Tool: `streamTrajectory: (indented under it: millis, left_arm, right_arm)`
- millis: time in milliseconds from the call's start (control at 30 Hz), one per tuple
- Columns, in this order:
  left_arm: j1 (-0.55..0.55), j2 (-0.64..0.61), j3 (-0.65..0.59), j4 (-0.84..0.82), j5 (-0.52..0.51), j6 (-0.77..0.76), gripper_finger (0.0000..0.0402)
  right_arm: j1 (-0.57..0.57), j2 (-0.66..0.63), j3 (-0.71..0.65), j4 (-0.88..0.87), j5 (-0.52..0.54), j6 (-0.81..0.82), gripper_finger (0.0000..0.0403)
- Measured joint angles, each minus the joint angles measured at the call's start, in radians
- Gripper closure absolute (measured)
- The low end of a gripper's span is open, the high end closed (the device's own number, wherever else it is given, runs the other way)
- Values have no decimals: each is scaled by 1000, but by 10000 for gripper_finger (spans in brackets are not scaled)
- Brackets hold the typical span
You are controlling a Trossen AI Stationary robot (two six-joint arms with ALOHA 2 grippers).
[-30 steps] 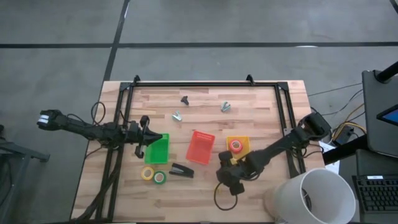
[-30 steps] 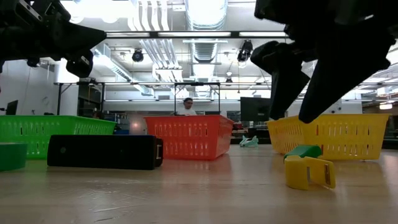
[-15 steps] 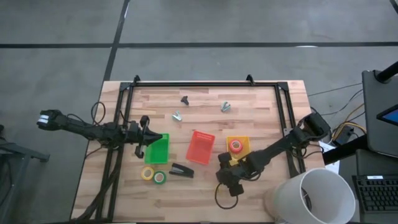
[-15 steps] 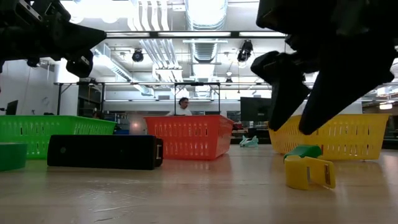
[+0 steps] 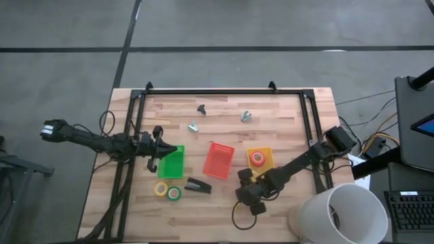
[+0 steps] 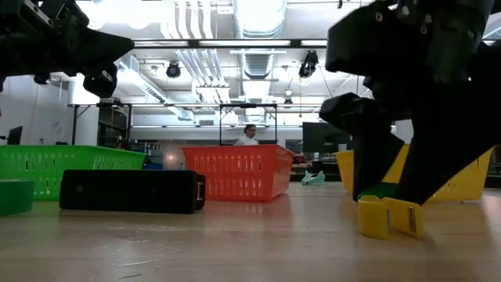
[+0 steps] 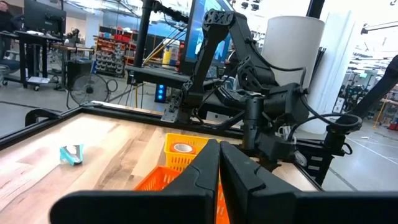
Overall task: Pick and place Stapler, Stapler remover, tape
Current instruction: Put the green stapler into the orange bin
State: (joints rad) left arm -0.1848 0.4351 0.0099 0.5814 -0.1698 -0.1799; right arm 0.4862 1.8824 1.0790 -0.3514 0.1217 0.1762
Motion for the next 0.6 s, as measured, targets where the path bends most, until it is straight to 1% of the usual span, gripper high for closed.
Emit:
streamTrajectory:
  millis: [167, 433, 500, 600]
  left_arm:
    - [0, 0, 0, 0, 0, 0, 385]
    - [0, 0, 0, 0, 0, 0, 385]
    - [0, 0, 0, 0, 0, 0, 385]
    - [0, 0, 0, 0, 0, 0, 385]
  right_arm:
    - [0, 0, 2, -15, -1, 0, 259]
    - [-3, 0, 30, -16, 9, -4, 333]
    - [-5, 0, 37, -15, 9, -4, 343]
    - [-7, 0, 46, -15, 9, -4, 344]
